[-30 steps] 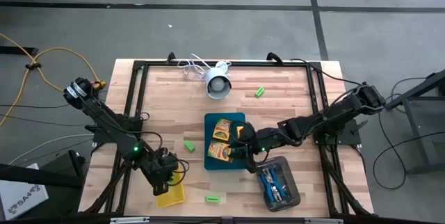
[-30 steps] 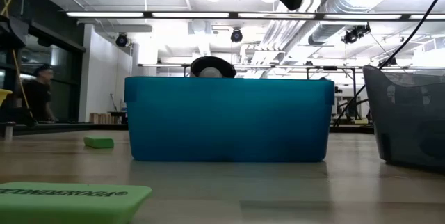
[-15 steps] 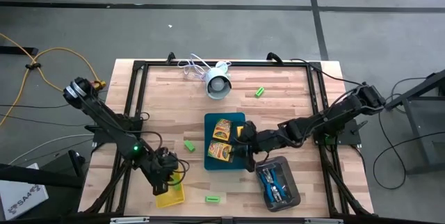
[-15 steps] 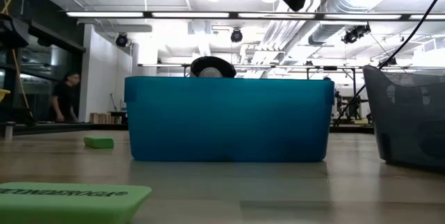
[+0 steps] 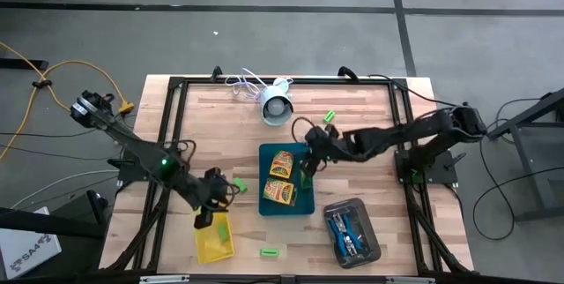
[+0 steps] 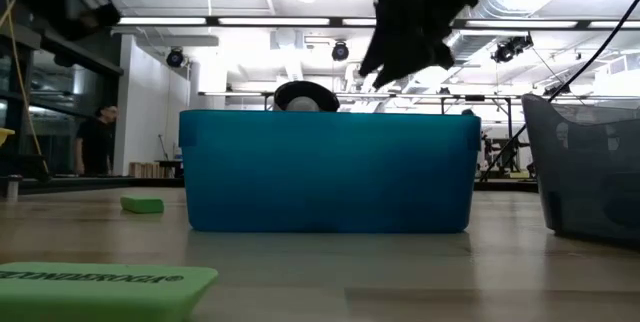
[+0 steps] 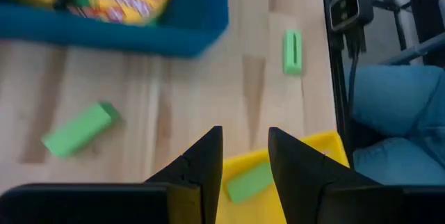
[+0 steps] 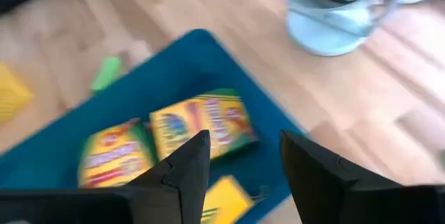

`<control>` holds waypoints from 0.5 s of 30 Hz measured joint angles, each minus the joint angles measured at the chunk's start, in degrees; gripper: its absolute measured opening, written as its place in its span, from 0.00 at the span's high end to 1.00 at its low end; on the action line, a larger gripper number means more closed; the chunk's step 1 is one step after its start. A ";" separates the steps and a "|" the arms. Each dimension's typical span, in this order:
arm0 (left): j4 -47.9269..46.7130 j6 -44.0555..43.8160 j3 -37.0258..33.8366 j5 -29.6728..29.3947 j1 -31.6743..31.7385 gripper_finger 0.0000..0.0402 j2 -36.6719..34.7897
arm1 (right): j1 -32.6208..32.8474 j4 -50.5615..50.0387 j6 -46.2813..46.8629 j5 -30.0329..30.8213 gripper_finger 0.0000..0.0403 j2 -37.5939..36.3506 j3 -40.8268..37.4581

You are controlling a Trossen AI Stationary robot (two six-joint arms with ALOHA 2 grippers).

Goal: Pick & Place School Supplies
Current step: Put the green eraser into the yellow bin

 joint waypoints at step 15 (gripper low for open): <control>-0.11 14.87 0.00 0.48 12.92 0.72 -1.18 | -16.91 -10.33 -8.86 -8.54 0.59 0.00 0.00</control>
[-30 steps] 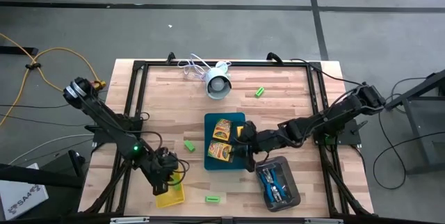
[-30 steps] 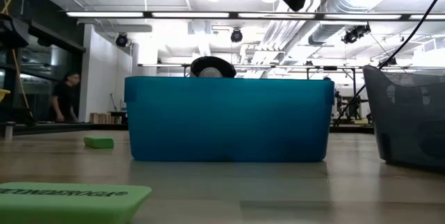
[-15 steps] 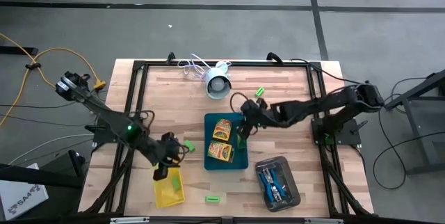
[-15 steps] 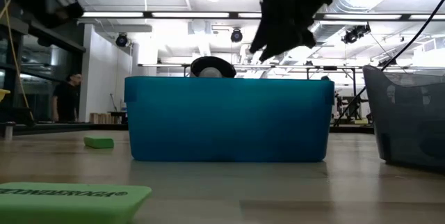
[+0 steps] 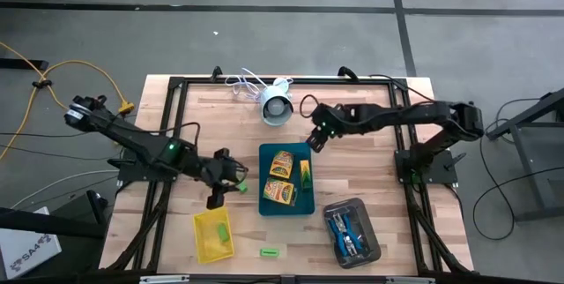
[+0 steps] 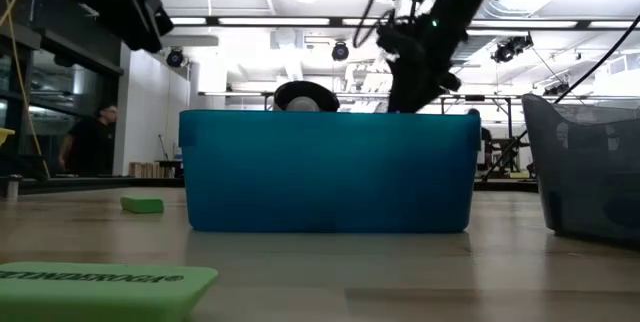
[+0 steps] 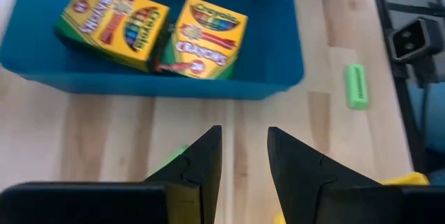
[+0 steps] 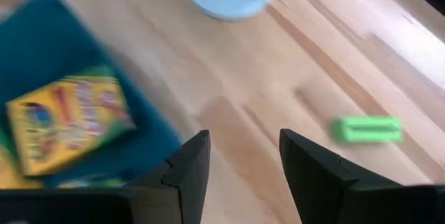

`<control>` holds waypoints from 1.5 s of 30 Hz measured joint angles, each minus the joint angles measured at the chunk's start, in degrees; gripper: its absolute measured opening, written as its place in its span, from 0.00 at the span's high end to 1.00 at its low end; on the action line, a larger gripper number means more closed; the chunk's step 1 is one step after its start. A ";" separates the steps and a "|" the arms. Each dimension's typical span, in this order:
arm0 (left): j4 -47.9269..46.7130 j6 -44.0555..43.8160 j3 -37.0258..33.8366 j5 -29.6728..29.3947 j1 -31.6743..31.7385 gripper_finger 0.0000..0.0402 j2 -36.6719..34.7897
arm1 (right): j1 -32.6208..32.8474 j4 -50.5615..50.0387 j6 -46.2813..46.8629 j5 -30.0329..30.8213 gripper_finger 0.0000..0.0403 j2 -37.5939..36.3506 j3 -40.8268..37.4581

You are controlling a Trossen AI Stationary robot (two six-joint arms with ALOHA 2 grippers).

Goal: Pick & Place School Supplies
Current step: Put the green eraser into the yellow bin

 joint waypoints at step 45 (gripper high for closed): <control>5.86 6.53 -0.02 6.75 7.10 0.72 0.59 | -11.04 -18.58 -56.32 9.47 0.59 -0.06 0.00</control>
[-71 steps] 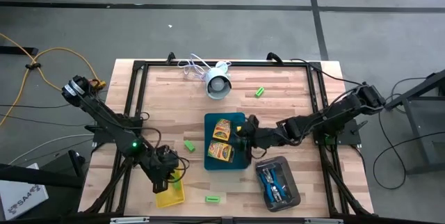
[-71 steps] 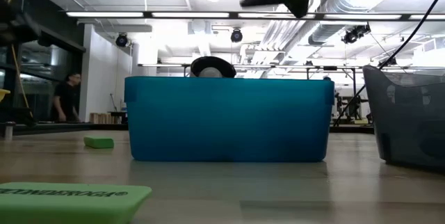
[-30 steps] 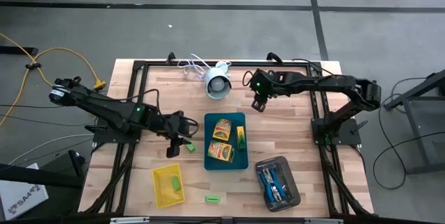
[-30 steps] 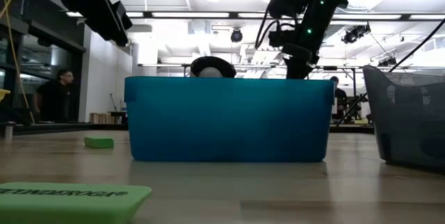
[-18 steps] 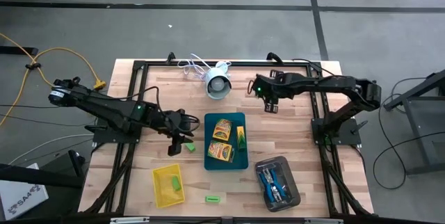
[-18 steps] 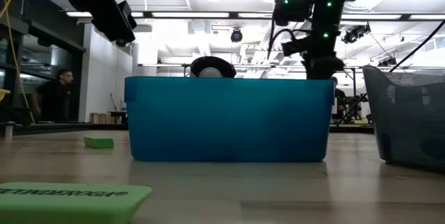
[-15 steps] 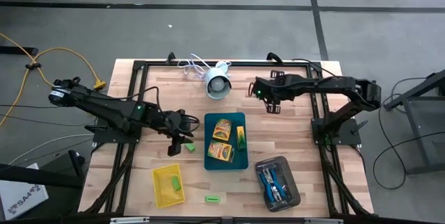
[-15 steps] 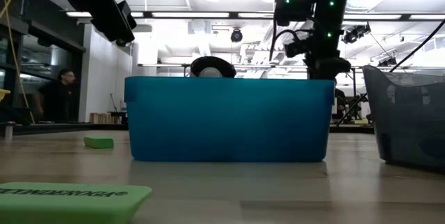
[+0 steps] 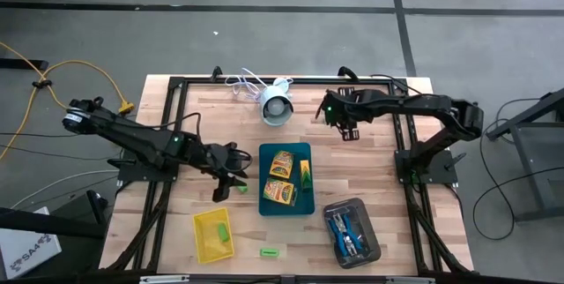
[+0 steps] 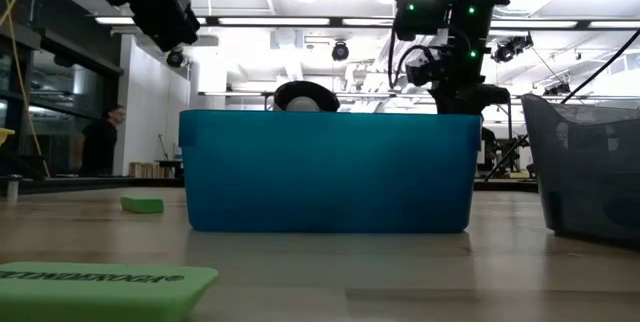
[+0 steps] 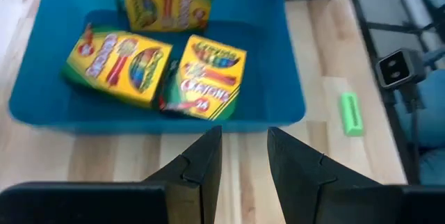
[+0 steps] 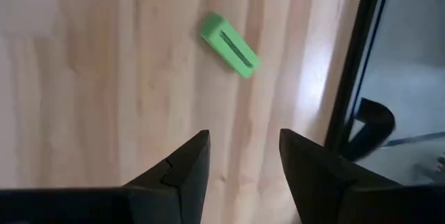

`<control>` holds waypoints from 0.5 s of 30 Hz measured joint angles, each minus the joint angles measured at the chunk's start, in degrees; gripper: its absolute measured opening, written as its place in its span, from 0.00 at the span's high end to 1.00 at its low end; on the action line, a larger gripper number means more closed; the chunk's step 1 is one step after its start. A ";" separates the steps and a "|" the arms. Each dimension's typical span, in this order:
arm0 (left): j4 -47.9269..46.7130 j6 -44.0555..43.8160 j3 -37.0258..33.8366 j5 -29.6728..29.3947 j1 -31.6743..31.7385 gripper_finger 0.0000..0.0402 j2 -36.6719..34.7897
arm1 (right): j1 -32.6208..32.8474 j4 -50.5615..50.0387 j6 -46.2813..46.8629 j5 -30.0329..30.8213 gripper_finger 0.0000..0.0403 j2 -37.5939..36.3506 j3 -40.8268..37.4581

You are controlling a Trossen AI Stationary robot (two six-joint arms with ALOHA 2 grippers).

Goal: Pick & Place School Supplies
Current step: Put the green eraser into the yellow bin

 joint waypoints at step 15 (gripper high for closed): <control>7.12 0.00 0.00 -0.07 -2.35 0.72 4.01 | -2.41 9.33 -13.24 -8.20 0.59 5.17 0.02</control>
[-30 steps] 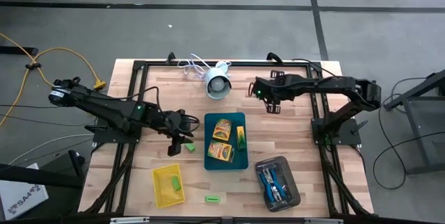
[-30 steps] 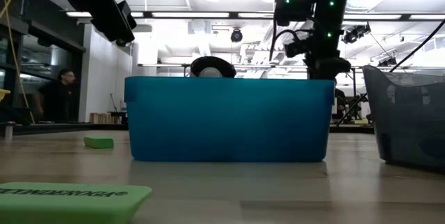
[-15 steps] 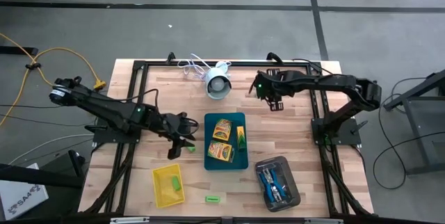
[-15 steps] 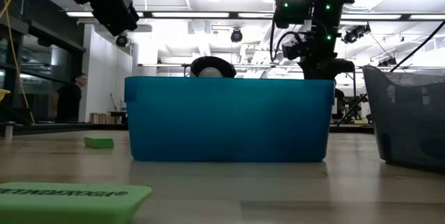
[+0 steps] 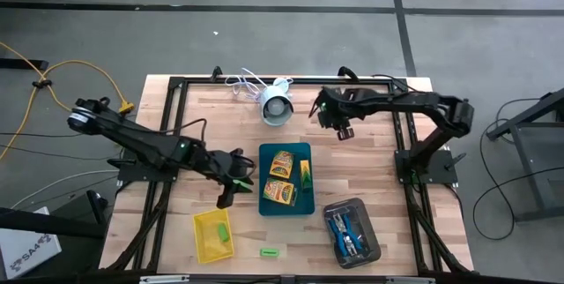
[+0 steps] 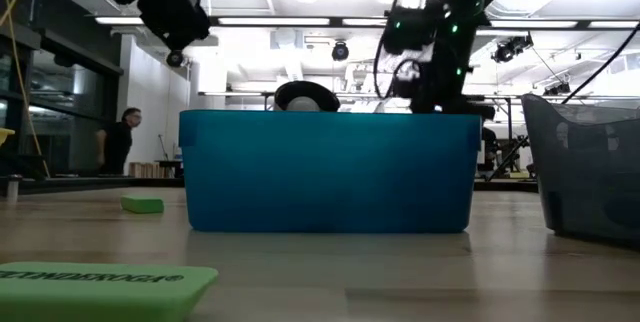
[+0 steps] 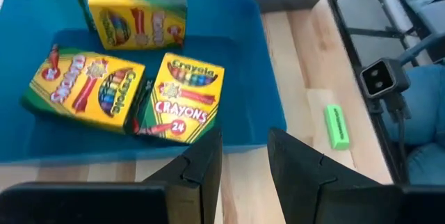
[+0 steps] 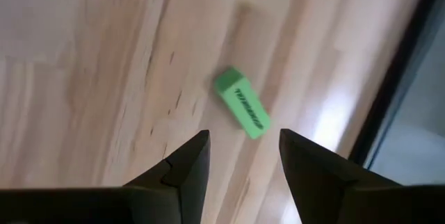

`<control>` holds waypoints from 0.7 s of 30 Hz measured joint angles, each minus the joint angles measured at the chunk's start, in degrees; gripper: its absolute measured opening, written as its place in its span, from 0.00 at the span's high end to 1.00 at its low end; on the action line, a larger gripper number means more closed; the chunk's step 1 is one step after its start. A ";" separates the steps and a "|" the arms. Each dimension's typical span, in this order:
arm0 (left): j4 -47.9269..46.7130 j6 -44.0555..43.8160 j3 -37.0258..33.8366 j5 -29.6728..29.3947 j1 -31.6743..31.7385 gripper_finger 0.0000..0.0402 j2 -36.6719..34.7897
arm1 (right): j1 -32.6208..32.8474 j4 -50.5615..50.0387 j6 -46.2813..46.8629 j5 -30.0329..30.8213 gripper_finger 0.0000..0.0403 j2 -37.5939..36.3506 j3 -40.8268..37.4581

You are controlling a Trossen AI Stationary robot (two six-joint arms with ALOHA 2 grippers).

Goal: Pick & Place School Supplies
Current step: Put the green eraser into the yellow bin

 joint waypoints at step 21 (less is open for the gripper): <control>3.04 -1.51 0.00 0.13 0.15 0.72 3.63 | 10.74 6.99 -13.37 19.33 0.64 8.77 -0.02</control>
